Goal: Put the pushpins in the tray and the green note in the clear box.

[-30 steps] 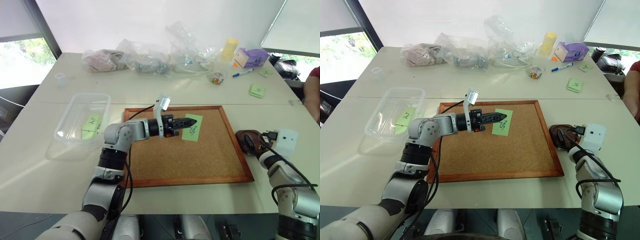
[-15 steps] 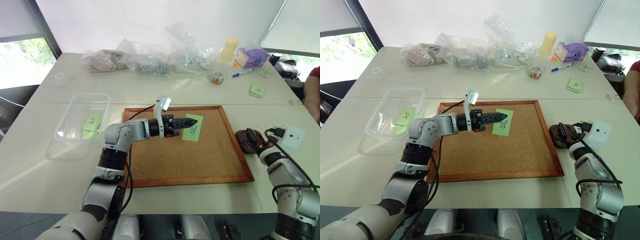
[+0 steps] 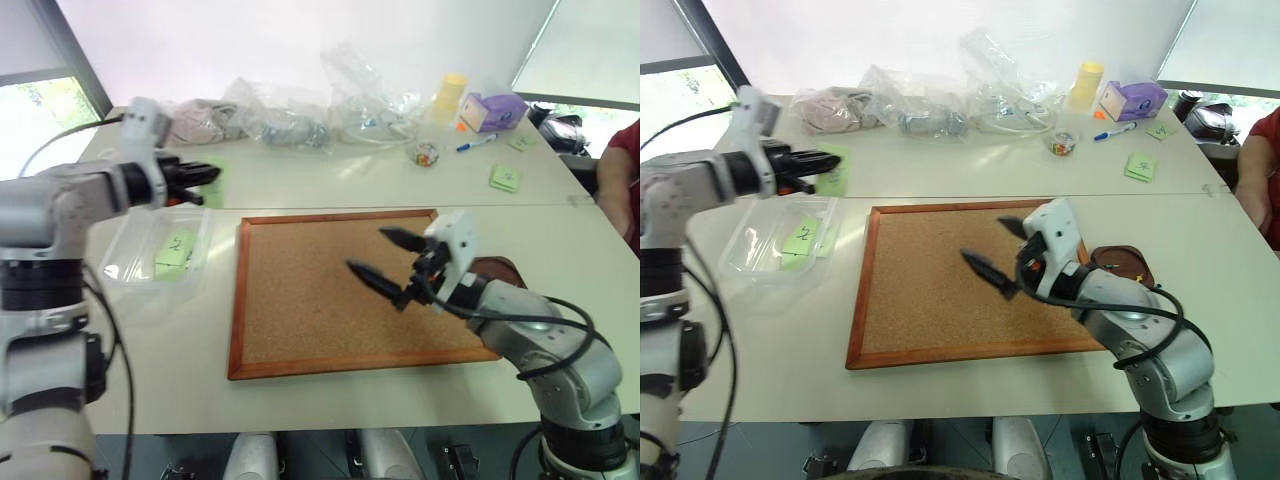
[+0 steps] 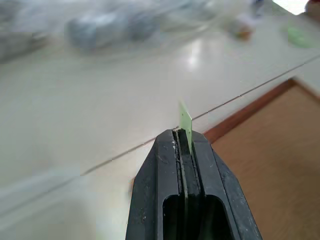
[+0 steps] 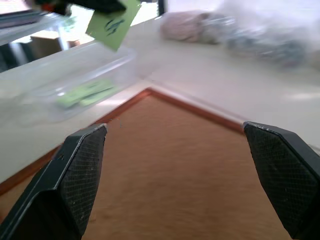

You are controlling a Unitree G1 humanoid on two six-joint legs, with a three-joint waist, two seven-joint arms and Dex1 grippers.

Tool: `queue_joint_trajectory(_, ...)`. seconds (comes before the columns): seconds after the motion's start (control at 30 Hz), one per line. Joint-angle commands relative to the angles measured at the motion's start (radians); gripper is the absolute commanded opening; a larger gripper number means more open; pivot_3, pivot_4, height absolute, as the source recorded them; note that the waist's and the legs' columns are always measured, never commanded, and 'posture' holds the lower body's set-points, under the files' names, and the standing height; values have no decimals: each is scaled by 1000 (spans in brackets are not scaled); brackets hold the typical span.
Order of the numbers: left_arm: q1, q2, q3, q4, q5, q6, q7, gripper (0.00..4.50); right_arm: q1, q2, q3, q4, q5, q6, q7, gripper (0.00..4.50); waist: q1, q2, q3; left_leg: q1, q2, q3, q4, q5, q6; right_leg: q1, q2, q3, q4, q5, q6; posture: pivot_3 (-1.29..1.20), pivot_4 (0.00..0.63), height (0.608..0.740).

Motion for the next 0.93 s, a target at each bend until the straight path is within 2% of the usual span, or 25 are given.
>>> queue_joint_trajectory(0.03, 34, 87, -7, 22, 28, -3, -50, 0, -19, 0, 85, 43, -60, -51, 43, 4464, 10, -1, 0, 0, -1, 0, 0, 0, 0, 0, -1, 0, 0, 0, 0, 0, 150, 737)
queue_joint_trajectory(0.13, 55, 94, -18, 57, 39, -1, -57, 0, -25, 18, 140, 106, -119, -110, 66, 4464, 31, -4, 1, -1, -2, 0, 2, 0, 1, 1, -2, -1, -1, -1, -1, 0, 150, 737)
queue_joint_trajectory(0.17, 74, 96, -32, 61, 53, 3, -54, 334, -26, 28, 149, 124, -131, -125, 69, 4499, 34, -4, 1, -1, -2, 0, 2, 0, 1, 1, -2, -1, -1, -1, -3, 0, 150, 737)
queue_joint_trajectory(0.3, 102, 109, -71, 80, 93, -36, -71, 1937, -24, 49, 166, 152, -171, -162, 67, 4500, 34, -6, 2, -1, -4, 1, 2, 0, 1, 1, -2, 0, -1, 0, 0, 0, 150, 737)
queue_joint_trajectory(0.47, 79, 118, -115, 146, 155, -117, -89, 4446, 5, 69, 159, 148, -196, -182, 52, 4500, 28, -8, 2, -2, -3, 0, 2, 0, 0, -1, -1, -1, 1, 0, 0, 0, 150, 737)
queue_joint_trajectory(0.6, 35, 107, -129, 189, 205, -237, -102, 4482, 46, 69, 122, 122, -200, -188, 29, 4500, 24, -9, 2, -2, -3, 0, 2, 0, 0, 0, -1, -1, 1, 0, 0, 0, 150, 737)
queue_joint_trajectory(0.67, -14, 65, -63, 140, 125, -269, -151, 4482, 94, 76, 20, 82, -160, -183, -10, 4500, 27, -9, 3, -2, -3, 0, 2, 0, 0, 0, -1, -1, 1, 0, 0, 0, 150, 737)
queue_joint_trajectory(0.73, -20, 27, -12, 52, 36, -274, -209, 4482, 132, 83, -70, 48, -117, -173, -36, 4500, 38, -9, 3, -3, -3, 0, 2, 0, 0, 0, -2, -3, 1, 0, 0, 0, 150, 737)
queue_joint_trajectory(0.83, 48, -17, 1, -157, -100, -199, -281, 4482, 198, 75, -189, 5, -53, -147, -57, 4500, 39, -9, 2, -3, -2, 1, 2, 0, 0, 0, -3, -1, 0, 0, 0, 0, 150, 737)
queue_joint_trajectory(0.93, 161, -10, -80, -364, -186, -122, -343, 4482, 281, 42, -269, -26, -38, -124, -64, 4500, 37, -7, 2, -1, -2, 1, 2, 0, 0, 2, -2, -1, 0, 0, 0, 0, 150, 737)
